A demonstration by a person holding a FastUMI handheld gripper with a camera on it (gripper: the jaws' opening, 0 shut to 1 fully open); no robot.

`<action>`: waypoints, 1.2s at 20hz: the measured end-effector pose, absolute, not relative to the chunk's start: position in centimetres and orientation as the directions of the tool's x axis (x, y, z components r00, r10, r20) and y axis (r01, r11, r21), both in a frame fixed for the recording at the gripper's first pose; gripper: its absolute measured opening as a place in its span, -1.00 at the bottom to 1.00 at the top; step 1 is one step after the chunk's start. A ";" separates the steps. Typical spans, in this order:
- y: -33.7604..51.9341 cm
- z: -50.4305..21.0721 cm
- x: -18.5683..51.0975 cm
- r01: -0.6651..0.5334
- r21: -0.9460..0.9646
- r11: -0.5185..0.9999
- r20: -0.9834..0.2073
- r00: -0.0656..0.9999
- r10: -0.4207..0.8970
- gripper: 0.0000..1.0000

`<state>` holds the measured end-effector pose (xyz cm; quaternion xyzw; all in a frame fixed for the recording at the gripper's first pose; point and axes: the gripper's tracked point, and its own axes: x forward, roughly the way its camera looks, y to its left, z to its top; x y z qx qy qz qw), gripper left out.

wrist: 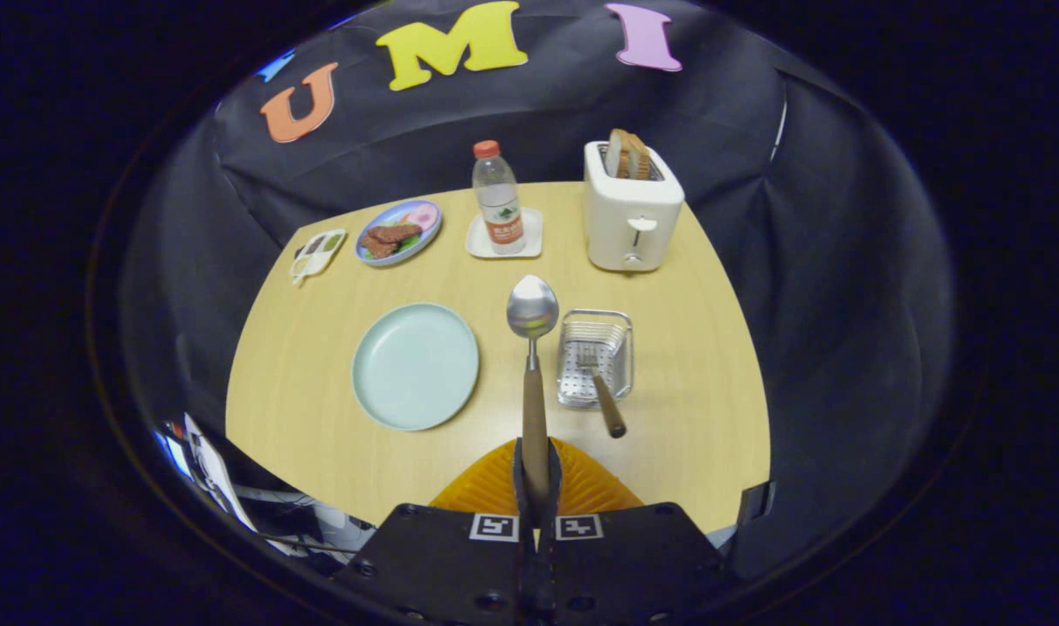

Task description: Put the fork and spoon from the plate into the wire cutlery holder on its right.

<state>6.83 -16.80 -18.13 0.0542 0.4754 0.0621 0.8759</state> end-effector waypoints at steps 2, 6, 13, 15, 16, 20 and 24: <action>-18.5 -18.2 6.8 -0.057 0.146 0.988 -0.856 0.494 0.155 -0.99; -20.5 -19.4 7.4 -0.116 0.110 0.987 -0.894 0.422 0.150 -0.99; -20.2 -19.4 8.2 -0.091 0.197 0.976 -0.955 0.207 0.212 -0.99; -20.6 -19.5 8.6 -0.085 0.180 0.980 -0.971 0.145 0.191 -0.99; -21.0 -19.4 8.9 -0.089 0.167 0.982 -0.976 0.125 0.177 -0.99; -20.9 -20.1 9.9 -0.096 0.137 0.986 -0.989 0.044 0.141 -0.99; -20.2 -19.8 11.2 -0.116 0.123 0.986 -0.992 0.012 0.125 -0.96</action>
